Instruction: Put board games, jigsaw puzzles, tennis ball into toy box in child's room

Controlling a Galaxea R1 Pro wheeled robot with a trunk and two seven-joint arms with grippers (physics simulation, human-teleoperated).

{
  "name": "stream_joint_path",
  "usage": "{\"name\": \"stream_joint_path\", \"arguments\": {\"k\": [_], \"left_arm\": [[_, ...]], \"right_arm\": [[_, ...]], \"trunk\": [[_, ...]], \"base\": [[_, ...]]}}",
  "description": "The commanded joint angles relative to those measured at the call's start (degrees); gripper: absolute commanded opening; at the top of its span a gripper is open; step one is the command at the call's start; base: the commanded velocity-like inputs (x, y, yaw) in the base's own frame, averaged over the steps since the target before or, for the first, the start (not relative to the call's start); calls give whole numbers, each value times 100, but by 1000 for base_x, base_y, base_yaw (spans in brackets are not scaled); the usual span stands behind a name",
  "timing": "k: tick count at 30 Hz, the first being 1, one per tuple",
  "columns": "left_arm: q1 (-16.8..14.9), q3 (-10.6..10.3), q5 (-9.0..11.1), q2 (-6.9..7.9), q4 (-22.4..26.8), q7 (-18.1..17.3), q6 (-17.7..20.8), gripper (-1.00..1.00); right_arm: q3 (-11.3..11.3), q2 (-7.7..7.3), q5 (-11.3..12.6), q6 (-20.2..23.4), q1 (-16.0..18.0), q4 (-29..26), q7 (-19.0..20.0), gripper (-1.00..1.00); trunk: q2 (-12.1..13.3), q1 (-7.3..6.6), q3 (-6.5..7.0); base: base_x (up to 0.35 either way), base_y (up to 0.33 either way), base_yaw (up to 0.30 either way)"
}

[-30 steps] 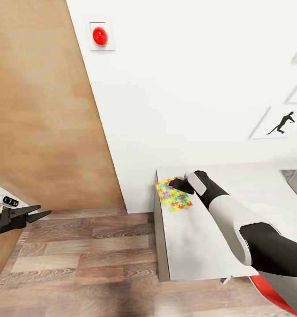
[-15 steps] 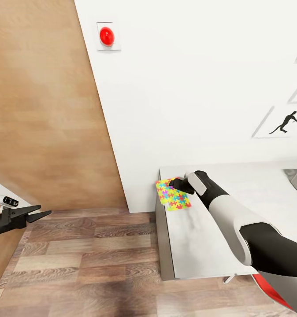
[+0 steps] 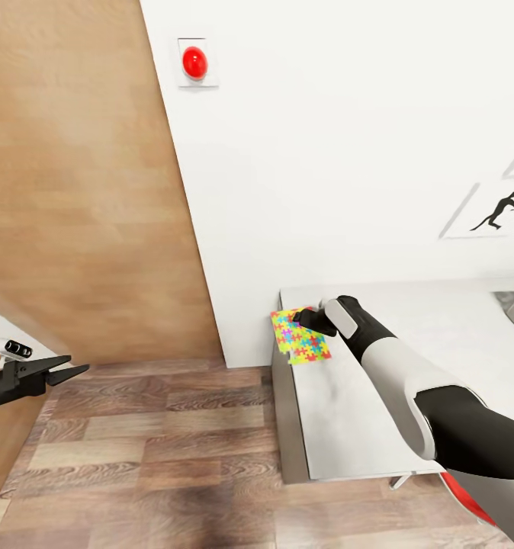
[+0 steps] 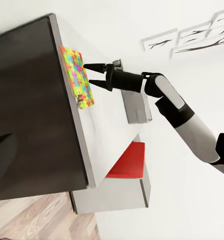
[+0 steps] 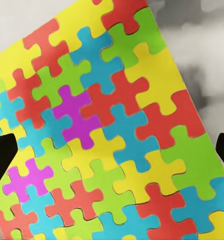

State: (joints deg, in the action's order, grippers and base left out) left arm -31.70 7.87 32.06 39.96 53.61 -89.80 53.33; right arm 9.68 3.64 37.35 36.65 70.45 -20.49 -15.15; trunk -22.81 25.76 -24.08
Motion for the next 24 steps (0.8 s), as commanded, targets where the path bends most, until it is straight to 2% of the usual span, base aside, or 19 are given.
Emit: {"name": "stream_joint_path", "arguments": {"k": [1, 6, 24], "left_arm": [[-3, -4, 2, 3, 0, -20, 62, 100], [-3, -5, 2, 3, 0, -20, 57, 100], [-3, -5, 2, 3, 0, -20, 55, 100]], "right_arm": [[43, -4, 62, 14, 4, -8, -50, 100], [43, -5, 62, 10, 4, -8, -50, 100], [26, -14, 62, 1, 4, -8, -50, 100]], "trunk": [[-11, 3, -9], [-11, 3, -9], [-11, 3, 5]], "base": [[-62, 123, 0], [-44, 91, 0], [-1, 2, 0]]}}
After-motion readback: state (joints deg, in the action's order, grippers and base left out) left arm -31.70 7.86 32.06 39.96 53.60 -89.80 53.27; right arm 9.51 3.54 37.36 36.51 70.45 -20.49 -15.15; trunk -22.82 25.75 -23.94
